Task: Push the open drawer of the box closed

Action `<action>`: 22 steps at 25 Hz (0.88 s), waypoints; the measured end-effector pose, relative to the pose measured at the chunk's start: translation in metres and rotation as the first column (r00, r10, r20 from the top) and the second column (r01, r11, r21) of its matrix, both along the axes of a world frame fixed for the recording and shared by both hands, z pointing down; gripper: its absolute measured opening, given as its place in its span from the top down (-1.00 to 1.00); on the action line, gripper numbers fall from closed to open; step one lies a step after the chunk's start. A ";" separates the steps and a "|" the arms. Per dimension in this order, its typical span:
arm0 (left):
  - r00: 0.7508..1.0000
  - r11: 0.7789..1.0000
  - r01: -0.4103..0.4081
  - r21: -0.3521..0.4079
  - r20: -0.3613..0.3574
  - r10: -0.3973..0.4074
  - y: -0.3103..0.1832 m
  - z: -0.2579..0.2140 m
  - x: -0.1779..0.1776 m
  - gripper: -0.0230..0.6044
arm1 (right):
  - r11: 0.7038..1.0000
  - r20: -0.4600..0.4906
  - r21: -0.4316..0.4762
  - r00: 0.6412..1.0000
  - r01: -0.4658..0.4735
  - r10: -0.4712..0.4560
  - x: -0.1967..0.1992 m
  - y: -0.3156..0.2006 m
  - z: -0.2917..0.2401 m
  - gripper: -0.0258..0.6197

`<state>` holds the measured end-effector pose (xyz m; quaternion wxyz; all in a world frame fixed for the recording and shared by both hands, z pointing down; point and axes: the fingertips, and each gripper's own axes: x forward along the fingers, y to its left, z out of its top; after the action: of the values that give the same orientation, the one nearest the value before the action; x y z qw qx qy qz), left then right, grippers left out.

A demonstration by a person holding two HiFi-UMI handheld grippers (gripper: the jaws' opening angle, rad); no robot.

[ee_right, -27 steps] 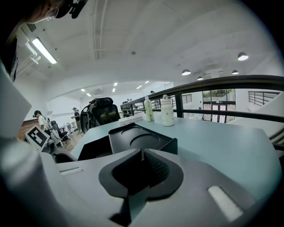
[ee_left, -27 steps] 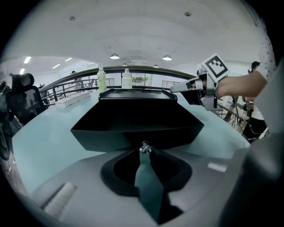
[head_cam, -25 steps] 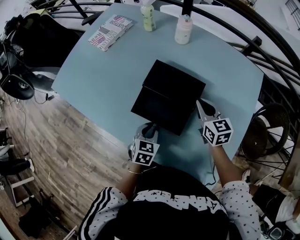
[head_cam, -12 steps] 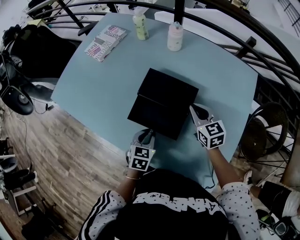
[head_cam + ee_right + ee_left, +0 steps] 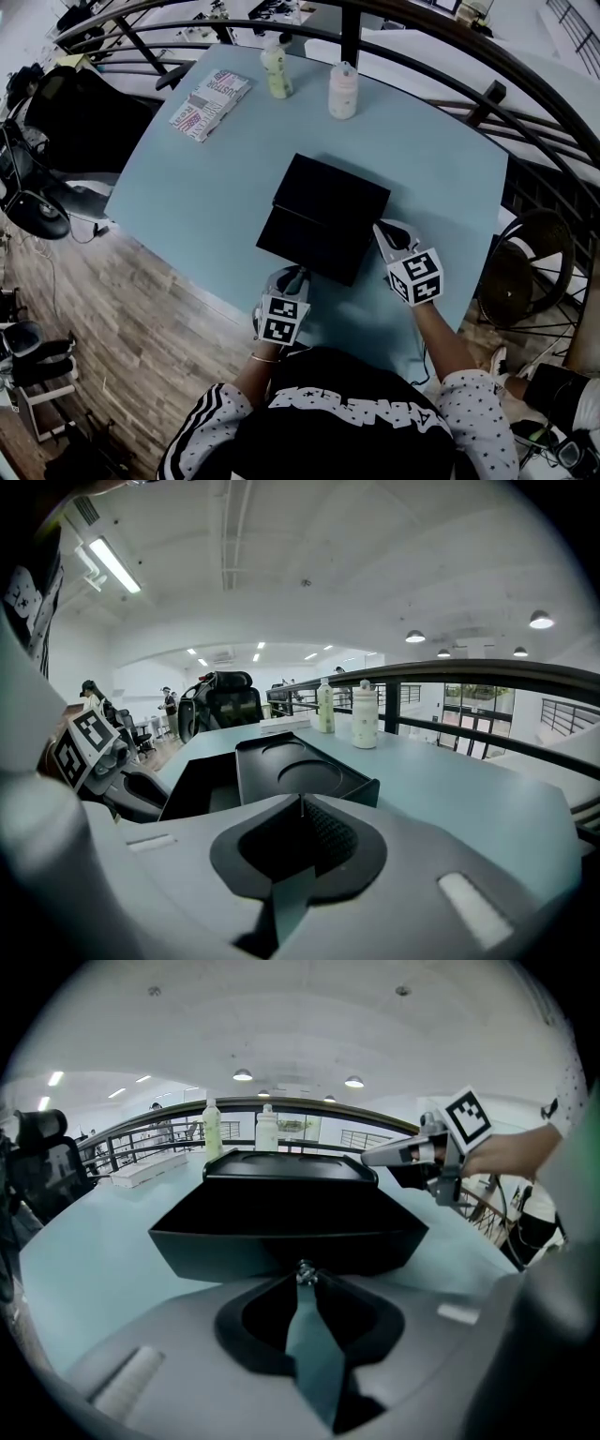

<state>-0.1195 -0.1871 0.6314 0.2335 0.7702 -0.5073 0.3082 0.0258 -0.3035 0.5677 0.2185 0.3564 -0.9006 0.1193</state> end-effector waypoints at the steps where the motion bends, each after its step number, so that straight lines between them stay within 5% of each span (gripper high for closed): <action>1: 1.000 1.000 -0.003 0.002 0.002 0.003 0.000 0.000 0.000 0.93 | 1.000 -0.003 -0.001 1.000 0.002 -0.002 0.000 0.000 0.000 0.94; 22: 0.999 0.999 -0.038 -0.027 -0.020 0.037 -0.009 -0.002 0.007 0.93 | 1.000 -0.035 0.006 0.999 -0.015 0.015 0.001 0.002 0.000 0.94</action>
<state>-0.1128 -0.1961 0.6299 0.2428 0.7793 -0.4863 0.3119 0.0268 -0.3015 0.5673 0.2325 0.3656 -0.8943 0.1122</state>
